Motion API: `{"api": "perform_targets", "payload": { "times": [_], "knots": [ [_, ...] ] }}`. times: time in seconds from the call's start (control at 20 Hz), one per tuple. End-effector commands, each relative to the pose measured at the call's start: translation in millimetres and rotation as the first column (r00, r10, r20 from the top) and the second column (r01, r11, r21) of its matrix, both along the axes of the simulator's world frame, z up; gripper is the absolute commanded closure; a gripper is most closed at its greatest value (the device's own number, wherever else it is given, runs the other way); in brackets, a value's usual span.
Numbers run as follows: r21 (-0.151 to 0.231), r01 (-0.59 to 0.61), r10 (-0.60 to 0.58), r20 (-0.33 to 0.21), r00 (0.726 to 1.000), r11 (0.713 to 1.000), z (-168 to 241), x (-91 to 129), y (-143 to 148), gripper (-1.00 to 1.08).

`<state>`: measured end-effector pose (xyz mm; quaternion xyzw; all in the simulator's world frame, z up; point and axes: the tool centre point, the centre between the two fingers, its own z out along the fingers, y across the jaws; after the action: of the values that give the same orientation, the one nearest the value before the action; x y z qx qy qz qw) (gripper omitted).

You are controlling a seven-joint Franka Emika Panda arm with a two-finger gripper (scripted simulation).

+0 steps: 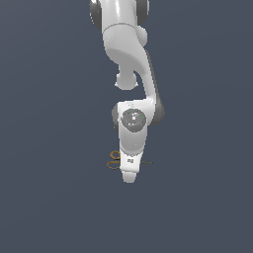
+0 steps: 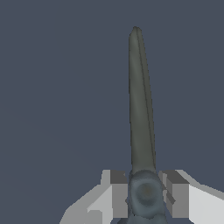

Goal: Pick up the object and move it to a goal position.

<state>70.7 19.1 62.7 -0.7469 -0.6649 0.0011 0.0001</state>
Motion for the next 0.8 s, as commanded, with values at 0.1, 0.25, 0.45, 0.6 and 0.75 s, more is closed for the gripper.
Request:
{"api": "perform_targets", "payload": {
  "times": [0.1,0.25,0.45,0.6,0.75],
  "knots": [
    [0.0,-0.001,0.001,0.002,1.0,1.0,33,-5,45,1.08],
    [0.0,-0.001,0.001,0.002,1.0,1.0,54,-8,74,1.08],
    [0.0,-0.001,0.001,0.002,1.0,1.0,80,-10,110,1.08],
    [0.001,0.0,0.0,0.002,1.0,1.0,94,-11,129,1.08],
    [0.001,0.0,0.0,0.002,1.0,1.0,101,-11,139,1.08]
  ]
}}
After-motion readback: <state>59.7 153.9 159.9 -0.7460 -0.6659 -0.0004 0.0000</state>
